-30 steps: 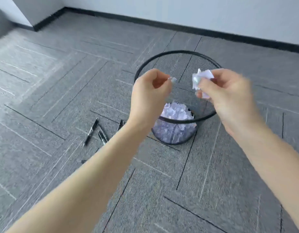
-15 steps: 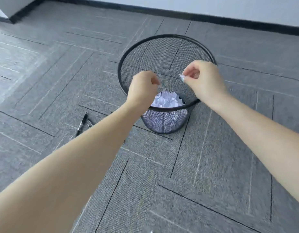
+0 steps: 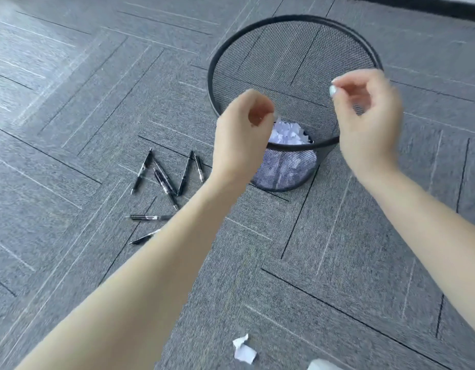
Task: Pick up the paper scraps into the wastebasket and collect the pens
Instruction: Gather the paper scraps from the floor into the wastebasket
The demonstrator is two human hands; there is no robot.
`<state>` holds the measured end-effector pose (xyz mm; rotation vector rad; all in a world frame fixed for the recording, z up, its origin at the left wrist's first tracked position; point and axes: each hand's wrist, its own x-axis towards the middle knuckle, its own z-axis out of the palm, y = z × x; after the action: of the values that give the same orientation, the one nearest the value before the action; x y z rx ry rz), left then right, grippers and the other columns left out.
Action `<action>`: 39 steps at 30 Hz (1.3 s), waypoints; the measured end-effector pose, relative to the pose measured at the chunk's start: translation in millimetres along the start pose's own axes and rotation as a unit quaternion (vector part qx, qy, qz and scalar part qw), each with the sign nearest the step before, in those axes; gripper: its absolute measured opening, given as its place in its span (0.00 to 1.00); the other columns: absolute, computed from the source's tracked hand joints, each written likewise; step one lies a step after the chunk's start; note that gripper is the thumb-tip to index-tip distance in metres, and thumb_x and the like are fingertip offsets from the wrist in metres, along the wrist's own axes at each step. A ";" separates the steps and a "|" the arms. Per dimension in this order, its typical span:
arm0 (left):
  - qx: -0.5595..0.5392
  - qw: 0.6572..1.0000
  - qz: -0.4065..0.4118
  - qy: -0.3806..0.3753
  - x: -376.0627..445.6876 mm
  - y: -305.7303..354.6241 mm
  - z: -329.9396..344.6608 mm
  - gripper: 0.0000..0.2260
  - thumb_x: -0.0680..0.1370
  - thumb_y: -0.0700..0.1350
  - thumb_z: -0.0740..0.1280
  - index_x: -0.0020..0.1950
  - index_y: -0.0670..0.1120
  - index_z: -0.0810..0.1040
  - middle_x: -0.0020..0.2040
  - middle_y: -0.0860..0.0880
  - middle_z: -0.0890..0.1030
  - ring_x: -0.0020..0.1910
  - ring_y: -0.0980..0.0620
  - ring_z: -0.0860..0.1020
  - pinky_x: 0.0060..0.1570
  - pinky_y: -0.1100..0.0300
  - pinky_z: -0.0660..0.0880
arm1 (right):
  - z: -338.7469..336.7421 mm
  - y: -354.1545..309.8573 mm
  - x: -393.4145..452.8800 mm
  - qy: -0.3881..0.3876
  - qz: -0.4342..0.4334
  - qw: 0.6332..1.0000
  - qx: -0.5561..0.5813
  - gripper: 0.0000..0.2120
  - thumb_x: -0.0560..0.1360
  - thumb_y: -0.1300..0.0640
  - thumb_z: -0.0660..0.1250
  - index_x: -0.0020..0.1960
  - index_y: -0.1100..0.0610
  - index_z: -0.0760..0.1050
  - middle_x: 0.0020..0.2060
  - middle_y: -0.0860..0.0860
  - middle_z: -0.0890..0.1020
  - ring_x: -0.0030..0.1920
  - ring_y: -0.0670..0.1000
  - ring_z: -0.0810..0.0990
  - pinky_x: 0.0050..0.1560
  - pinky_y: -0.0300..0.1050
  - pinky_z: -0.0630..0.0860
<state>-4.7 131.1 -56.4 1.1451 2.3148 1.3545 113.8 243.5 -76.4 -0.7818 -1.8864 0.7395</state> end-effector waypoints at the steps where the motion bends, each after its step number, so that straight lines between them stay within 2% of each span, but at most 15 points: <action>1: -0.036 0.999 -0.013 0.035 -17.7 -4.0 -4.2 0.04 0.74 0.39 0.66 0.43 0.47 0.76 0.37 0.56 0.77 0.36 0.60 0.74 0.40 0.69 0.73 | -1.7 -4.4 -16.1 0.002 -0.025 0.999 0.024 0.03 0.75 0.63 0.64 0.47 0.61 0.76 0.43 0.50 0.77 0.43 0.43 0.75 0.48 0.35 0.72; 3: -0.061 0.994 -0.072 0.056 -62.5 -23.1 -7.1 0.05 0.74 0.38 0.66 0.45 0.48 0.76 0.39 0.55 0.78 0.36 0.62 0.74 0.40 0.72 0.72 | 0.4 -10.0 -61.6 -0.054 -0.038 0.996 0.059 0.02 0.74 0.66 0.65 0.46 0.63 0.76 0.42 0.51 0.77 0.44 0.41 0.74 0.48 0.34 0.71; 7: 0.004 0.970 -0.234 -0.071 -165.6 -91.3 1.2 0.07 0.76 0.38 0.65 0.46 0.51 0.77 0.41 0.57 0.78 0.38 0.63 0.75 0.40 0.70 0.72 | 12.5 0.0 -178.5 -0.310 0.056 0.947 0.069 0.04 0.72 0.63 0.67 0.47 0.60 0.79 0.41 0.46 0.77 0.44 0.36 0.74 0.49 0.30 0.71; 10: 0.052 0.937 -0.323 -0.120 -240.1 -137.5 0.8 0.07 0.76 0.39 0.64 0.49 0.48 0.79 0.45 0.52 0.79 0.41 0.59 0.76 0.48 0.60 0.75 | 17.4 15.8 -253.0 -0.519 0.090 0.849 -0.029 0.11 0.73 0.55 0.67 0.56 0.52 0.77 0.52 0.45 0.77 0.53 0.44 0.75 0.58 0.44 0.70; 12: 0.070 0.917 -0.363 -0.148 -279.6 -156.4 0.5 0.07 0.76 0.39 0.64 0.52 0.47 0.78 0.49 0.49 0.77 0.42 0.58 0.75 0.49 0.57 0.75 | 15.0 22.3 -285.6 -0.623 0.076 0.770 -0.115 0.22 0.73 0.49 0.66 0.66 0.49 0.68 0.62 0.46 0.70 0.62 0.48 0.69 0.64 0.48 0.62; 14: 0.091 0.901 -0.372 -0.203 -306.0 -165.6 4.4 0.12 0.75 0.41 0.65 0.58 0.48 0.74 0.55 0.49 0.73 0.45 0.56 0.74 0.48 0.59 0.74 | 9.2 26.7 -305.5 -0.691 0.032 0.704 -0.160 0.31 0.72 0.45 0.65 0.72 0.48 0.59 0.68 0.48 0.64 0.66 0.50 0.65 0.66 0.49 0.59; 16: 0.109 0.891 -0.356 -0.259 -321.4 -168.3 10.1 0.16 0.74 0.43 0.67 0.61 0.49 0.71 0.57 0.50 0.69 0.48 0.53 0.74 0.48 0.58 0.73 | 2.2 29.5 -320.8 -0.713 0.004 0.679 -0.174 0.35 0.71 0.44 0.67 0.73 0.49 0.55 0.69 0.49 0.62 0.66 0.52 0.65 0.66 0.51 0.60; 21: 0.181 0.883 -0.273 -0.335 -338.8 -174.8 25.2 0.16 0.73 0.40 0.66 0.60 0.45 0.70 0.60 0.46 0.67 0.53 0.44 0.73 0.47 0.52 0.73 | 2.4 27.5 -354.8 -0.684 -0.011 0.706 -0.182 0.33 0.70 0.49 0.70 0.70 0.51 0.61 0.64 0.51 0.67 0.62 0.53 0.71 0.60 0.50 0.69; 24: 0.203 0.881 -0.303 -0.302 -332.5 -171.0 30.0 0.05 0.76 0.38 0.60 0.52 0.43 0.71 0.56 0.46 0.69 0.46 0.43 0.74 0.37 0.54 0.68 | 17.0 20.5 -356.7 -0.669 -0.030 0.722 -0.176 0.22 0.71 0.52 0.68 0.63 0.54 0.68 0.58 0.52 0.71 0.54 0.54 0.76 0.53 0.49 0.71; 27: 0.195 0.875 -0.324 -0.302 -318.6 -171.2 25.9 0.06 0.76 0.37 0.59 0.49 0.43 0.75 0.53 0.46 0.74 0.45 0.44 0.76 0.39 0.56 0.68 | 39.4 16.3 -346.3 -0.683 -0.035 0.712 -0.156 0.09 0.76 0.54 0.61 0.54 0.57 0.72 0.50 0.54 0.74 0.50 0.57 0.77 0.44 0.51 0.72; 29: 0.141 0.872 -0.372 -0.285 -306.2 -169.5 14.6 0.07 0.75 0.37 0.62 0.47 0.42 0.79 0.45 0.45 0.79 0.41 0.46 0.76 0.39 0.57 0.70 | 51.5 12.2 -332.8 -0.699 -0.006 0.699 -0.150 0.07 0.77 0.54 0.60 0.49 0.57 0.74 0.47 0.53 0.75 0.49 0.56 0.77 0.43 0.51 0.72; 32: 0.102 0.852 -0.399 -0.322 -273.3 -160.8 -11.6 0.07 0.75 0.40 0.65 0.49 0.41 0.80 0.37 0.48 0.78 0.30 0.53 0.72 0.30 0.63 0.69 | 57.9 -0.5 -307.1 -0.678 0.059 0.722 -0.126 0.05 0.75 0.55 0.64 0.42 0.56 0.74 0.41 0.50 0.75 0.44 0.54 0.76 0.42 0.47 0.72; 34: 0.127 0.835 -0.347 -0.408 -227.8 -150.8 -32.7 0.08 0.75 0.44 0.66 0.51 0.42 0.80 0.40 0.48 0.79 0.29 0.56 0.72 0.28 0.65 0.69 | 60.6 -11.3 -280.6 -0.651 0.117 0.744 -0.099 0.06 0.75 0.55 0.65 0.40 0.56 0.75 0.38 0.47 0.74 0.39 0.51 0.75 0.35 0.42 0.68; 36: 0.178 0.809 -0.277 -0.487 -169.1 -139.3 -52.4 0.10 0.77 0.45 0.64 0.56 0.43 0.79 0.48 0.47 0.81 0.39 0.53 0.78 0.38 0.64 0.74 | 66.6 -26.3 -244.7 -0.631 0.180 0.754 -0.040 0.08 0.75 0.52 0.66 0.42 0.56 0.75 0.36 0.46 0.73 0.32 0.45 0.70 0.30 0.37 0.62; 39: 0.261 0.802 -0.160 -0.512 -102.0 -110.8 -66.1 0.12 0.79 0.41 0.61 0.62 0.45 0.75 0.53 0.51 0.80 0.40 0.57 0.77 0.43 0.67 0.75 | 72.9 -47.3 -201.2 -0.547 0.217 0.808 0.027 0.09 0.73 0.48 0.66 0.44 0.55 0.76 0.36 0.50 0.77 0.29 0.46 0.70 0.30 0.39 0.67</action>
<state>-28.5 -14.4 -129.2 1.1123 1.8608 -0.1321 110.7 47.3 -174.0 -0.8286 -2.6824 1.8138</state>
